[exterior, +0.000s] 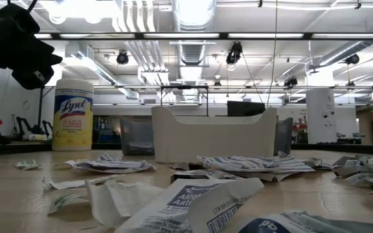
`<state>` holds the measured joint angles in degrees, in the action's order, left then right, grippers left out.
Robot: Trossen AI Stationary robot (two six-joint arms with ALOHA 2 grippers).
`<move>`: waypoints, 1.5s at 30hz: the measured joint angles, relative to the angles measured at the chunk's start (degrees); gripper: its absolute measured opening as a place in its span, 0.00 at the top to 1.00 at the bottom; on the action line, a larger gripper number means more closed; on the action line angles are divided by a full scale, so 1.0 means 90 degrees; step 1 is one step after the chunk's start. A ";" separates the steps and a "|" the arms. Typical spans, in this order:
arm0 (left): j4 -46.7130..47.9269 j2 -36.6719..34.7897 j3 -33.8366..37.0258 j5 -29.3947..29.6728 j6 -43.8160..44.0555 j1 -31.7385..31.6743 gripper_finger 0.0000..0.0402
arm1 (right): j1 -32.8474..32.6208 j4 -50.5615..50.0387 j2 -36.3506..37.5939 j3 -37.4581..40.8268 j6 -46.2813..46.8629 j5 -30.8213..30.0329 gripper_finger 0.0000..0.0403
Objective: Pick & Place First Aid Supplies
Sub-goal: Put the alcohol pad into the bottom left black bin
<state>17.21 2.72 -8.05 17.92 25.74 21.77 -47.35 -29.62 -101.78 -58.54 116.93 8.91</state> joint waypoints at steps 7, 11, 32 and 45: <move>0.0000 0.0000 0.0000 -0.0001 0.0000 0.0001 0.77 | 0.0000 -0.0459 0.0429 0.0005 0.0026 0.0014 0.78; -0.0002 0.0000 0.0000 -0.0001 0.0000 -0.0001 0.77 | -0.0002 -0.0686 0.0652 0.0005 0.0159 0.0012 0.80; -0.0003 0.0000 0.0000 0.0018 -0.0002 -0.0001 0.77 | 0.0000 -0.0662 0.0350 0.0102 0.0222 0.0013 0.62; -0.0004 0.0000 0.0011 0.0019 -0.0002 0.0000 0.77 | 0.0000 -0.0614 0.0345 0.0245 0.0450 0.0014 0.62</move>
<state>17.18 2.72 -7.95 18.09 25.71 21.76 -47.35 -35.15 -98.67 -56.34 120.99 9.03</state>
